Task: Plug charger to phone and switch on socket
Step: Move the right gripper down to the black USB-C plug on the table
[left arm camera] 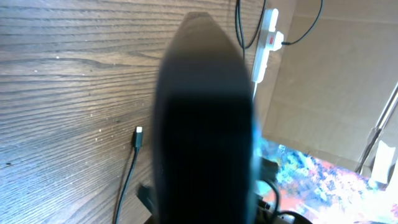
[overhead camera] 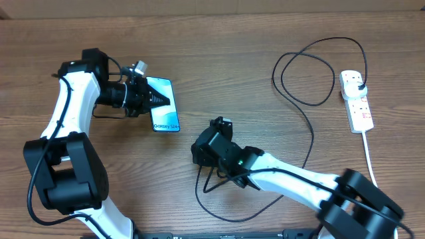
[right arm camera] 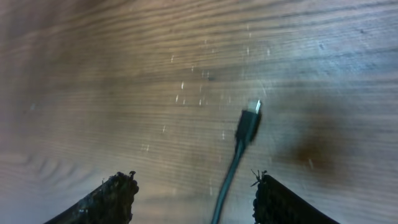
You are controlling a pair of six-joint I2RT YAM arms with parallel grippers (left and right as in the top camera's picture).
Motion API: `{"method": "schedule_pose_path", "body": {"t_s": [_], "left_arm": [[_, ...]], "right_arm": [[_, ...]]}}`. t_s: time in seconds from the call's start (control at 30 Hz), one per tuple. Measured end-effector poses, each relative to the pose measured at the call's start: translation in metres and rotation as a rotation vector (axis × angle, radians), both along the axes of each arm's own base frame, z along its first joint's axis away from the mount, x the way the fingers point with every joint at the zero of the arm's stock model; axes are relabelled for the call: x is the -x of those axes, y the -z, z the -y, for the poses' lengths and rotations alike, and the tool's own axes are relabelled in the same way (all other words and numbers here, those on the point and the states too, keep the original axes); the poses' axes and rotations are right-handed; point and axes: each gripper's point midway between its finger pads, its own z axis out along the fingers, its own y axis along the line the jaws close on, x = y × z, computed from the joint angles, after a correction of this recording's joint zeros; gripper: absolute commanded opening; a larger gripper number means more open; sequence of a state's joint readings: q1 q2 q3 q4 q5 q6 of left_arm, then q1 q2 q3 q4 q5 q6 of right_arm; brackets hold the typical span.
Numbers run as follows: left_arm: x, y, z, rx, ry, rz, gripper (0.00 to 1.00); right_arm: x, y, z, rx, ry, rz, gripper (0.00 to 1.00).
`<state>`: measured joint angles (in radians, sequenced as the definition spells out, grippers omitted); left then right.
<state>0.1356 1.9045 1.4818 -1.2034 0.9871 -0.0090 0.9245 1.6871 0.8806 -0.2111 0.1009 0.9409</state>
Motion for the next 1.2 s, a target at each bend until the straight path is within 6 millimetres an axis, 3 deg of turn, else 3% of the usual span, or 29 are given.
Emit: {"method": "schedule_pose_path", "body": {"t_s": [0.1,0.17,0.3,0.57,0.9,1.2], "left_arm": [[0.002,0.001,0.007,-0.009,0.023,0.002,0.04],[0.003,0.002,0.010,-0.017,0.033,0.001,0.04],[0.004,0.003,0.013,-0.024,0.043,0.002,0.04],[0.004,0.003,0.013,-0.024,0.044,0.001,0.04],[0.004,0.004,0.013,-0.027,0.044,0.001,0.04],[0.004,0.004,0.013,-0.027,0.044,0.001,0.04]], "right_arm": [[-0.003,0.026,0.002,0.046,0.012,-0.016,0.56],[-0.006,0.027,0.001,0.044,0.023,-0.007,0.51],[-0.006,0.032,0.007,0.068,0.055,-0.018,0.24],[0.004,0.037,0.024,0.142,0.083,-0.076,0.22],[0.035,0.034,0.070,0.381,0.104,-0.242,0.19],[0.037,0.033,0.073,0.336,0.145,-0.335,0.28]]}}
